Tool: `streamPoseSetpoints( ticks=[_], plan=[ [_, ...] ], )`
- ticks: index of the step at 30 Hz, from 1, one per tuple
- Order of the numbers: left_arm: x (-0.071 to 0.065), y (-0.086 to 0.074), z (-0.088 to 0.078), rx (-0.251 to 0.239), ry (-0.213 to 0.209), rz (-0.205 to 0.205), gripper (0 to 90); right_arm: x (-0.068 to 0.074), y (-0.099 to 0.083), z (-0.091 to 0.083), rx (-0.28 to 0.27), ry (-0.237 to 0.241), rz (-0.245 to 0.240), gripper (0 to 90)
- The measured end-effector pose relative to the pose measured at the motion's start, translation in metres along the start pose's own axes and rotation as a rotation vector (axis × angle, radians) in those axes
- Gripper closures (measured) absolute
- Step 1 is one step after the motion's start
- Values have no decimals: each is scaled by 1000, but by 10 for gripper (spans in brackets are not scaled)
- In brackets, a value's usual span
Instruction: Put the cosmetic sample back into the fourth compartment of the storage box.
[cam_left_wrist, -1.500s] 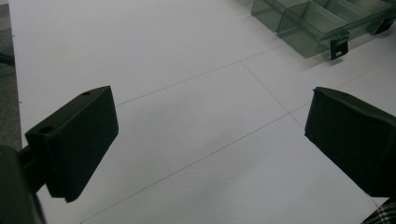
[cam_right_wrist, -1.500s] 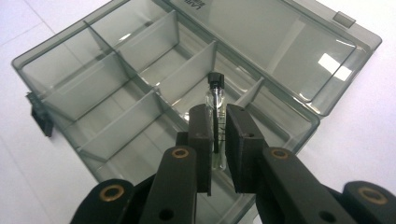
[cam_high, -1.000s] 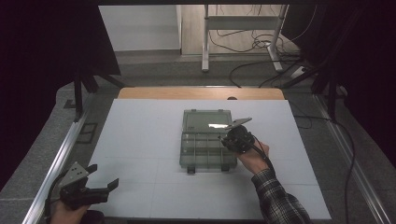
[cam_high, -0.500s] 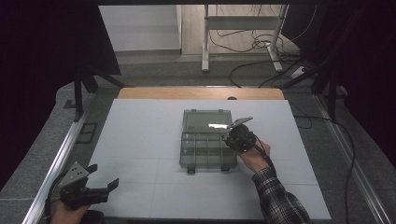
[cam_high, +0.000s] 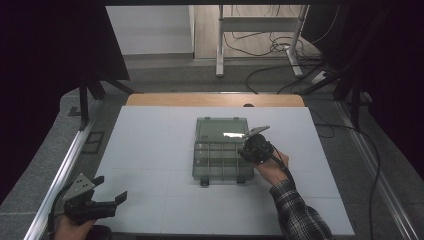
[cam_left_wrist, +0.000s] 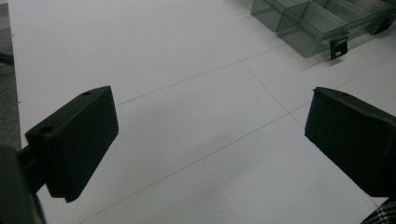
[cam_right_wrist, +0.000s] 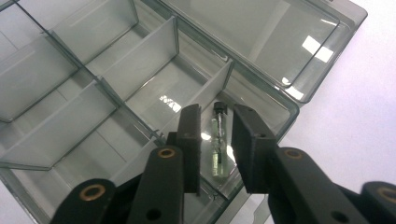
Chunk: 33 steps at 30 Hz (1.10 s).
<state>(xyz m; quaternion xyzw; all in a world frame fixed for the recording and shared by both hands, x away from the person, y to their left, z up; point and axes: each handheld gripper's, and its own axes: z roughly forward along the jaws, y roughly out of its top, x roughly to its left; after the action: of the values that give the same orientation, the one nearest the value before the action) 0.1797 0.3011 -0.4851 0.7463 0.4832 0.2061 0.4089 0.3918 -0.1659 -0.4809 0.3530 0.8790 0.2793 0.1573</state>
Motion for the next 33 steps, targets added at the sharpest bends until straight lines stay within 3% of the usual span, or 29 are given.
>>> streamPoseSetpoints(
  ticks=[21,33],
  plan=[
    [0,0,0,-1,-3,-1,30,7,-2,-15,-40,50,16,435],
    [0,0,0,-2,-5,-2,30,11,-3,-21,-71,72,-4,277]
  ],
)
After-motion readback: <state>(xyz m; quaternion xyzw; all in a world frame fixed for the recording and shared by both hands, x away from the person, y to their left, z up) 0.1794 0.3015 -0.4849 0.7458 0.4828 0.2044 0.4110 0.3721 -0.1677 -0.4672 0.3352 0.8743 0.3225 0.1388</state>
